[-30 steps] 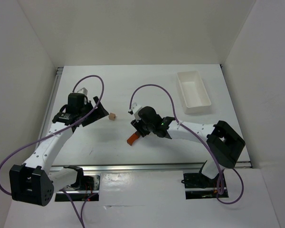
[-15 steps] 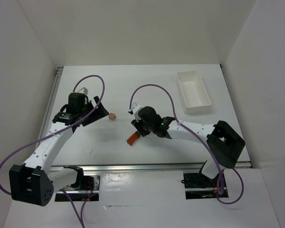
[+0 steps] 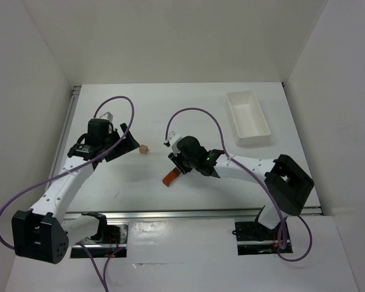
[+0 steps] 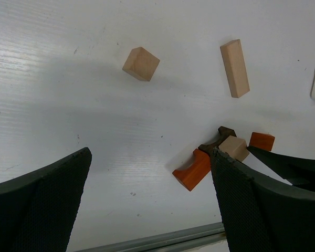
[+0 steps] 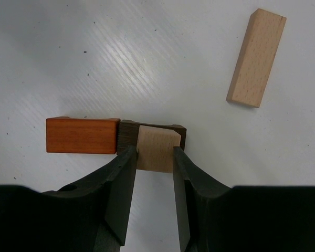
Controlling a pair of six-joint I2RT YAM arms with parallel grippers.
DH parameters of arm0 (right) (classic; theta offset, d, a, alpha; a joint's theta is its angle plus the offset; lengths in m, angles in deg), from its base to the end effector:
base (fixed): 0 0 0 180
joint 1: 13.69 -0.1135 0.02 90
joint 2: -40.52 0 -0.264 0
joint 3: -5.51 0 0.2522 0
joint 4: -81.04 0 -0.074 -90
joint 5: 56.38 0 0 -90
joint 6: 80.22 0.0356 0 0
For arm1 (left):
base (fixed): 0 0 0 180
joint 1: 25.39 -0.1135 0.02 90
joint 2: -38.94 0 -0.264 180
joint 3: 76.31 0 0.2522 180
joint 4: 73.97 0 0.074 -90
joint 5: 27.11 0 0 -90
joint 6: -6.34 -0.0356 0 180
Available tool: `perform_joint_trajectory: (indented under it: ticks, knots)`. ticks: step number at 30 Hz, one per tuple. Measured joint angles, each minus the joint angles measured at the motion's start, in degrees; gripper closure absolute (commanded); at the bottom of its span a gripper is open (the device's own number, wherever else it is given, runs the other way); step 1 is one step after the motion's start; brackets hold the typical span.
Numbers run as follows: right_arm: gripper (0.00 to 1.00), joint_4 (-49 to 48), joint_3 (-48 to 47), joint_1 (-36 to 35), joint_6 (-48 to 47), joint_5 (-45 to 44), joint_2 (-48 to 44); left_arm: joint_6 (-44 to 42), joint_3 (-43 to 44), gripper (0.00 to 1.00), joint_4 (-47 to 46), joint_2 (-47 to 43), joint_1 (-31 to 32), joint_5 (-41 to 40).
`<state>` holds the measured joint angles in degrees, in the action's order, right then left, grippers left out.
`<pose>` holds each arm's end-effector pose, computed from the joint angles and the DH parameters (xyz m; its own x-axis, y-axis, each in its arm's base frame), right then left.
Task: Build the wood block tower
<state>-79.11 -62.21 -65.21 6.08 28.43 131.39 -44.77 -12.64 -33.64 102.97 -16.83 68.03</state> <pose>0.2116 0.2610 0.2037 -0.3758 -0.5761 -0.7258 -0.7643 0.6356 -0.1088 0.2364 -0.0388 0.2779 -0.6371 -0.5365 -0.5535 -0.2371 0.8196 -0.5215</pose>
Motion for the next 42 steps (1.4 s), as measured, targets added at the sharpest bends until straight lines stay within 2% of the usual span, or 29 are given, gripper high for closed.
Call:
perform_joint_trajectory:
  ticks: [6,7,8,12,16,18,24,27,32,42]
  knots:
    - [0.56,-0.02,0.0,0.0,-0.17,-0.02,0.0,-1.44,0.33,0.01,-0.35,1.25,0.0,0.79]
    - [0.53,-0.02,0.0,-0.04,-0.22,-0.02,-0.09,-1.66,0.57,0.01,-0.57,1.95,0.0,1.16]
    - [0.45,0.02,0.0,-0.09,-0.22,0.02,-0.24,-2.19,1.01,0.01,-0.76,2.91,0.0,1.6]
    - [0.32,0.22,0.04,-0.37,-0.74,0.87,-3.5,-5.11,3.1,0.01,-2.14,8.57,0.0,4.5]
    - [0.24,-0.55,0.07,-0.46,-1.51,2.19,-9.92,-9.33,4.96,0.01,-4.44,15.8,0.0,9.27]
    - [0.2,-1.07,0.09,-0.46,-1.77,2.58,-12.92,-11.82,6.67,0.07,-4.66,19.69,0.02,10.78]
    - [0.18,-2.47,0.83,-0.46,-2.01,1.49,-16.33,-17.64,13.2,0.13,-4.37,31.67,0.76,11.52]
    - [0.18,-2.21,1.51,-0.46,-2.03,0.44,-16.28,-19.23,13.44,0.13,-3.74,32.76,1.33,10.08]
    - [0.18,-2.19,1.68,-0.46,-2.14,-0.76,-16.02,-20.59,16.22,0.22,-2.27,36.2,2.43,5.27]
    - [0.18,-1.97,1.7,-0.28,-2.23,-1.7,-14.75,-21.05,20.79,0.28,-1.92,43.23,5.42,-0.5]
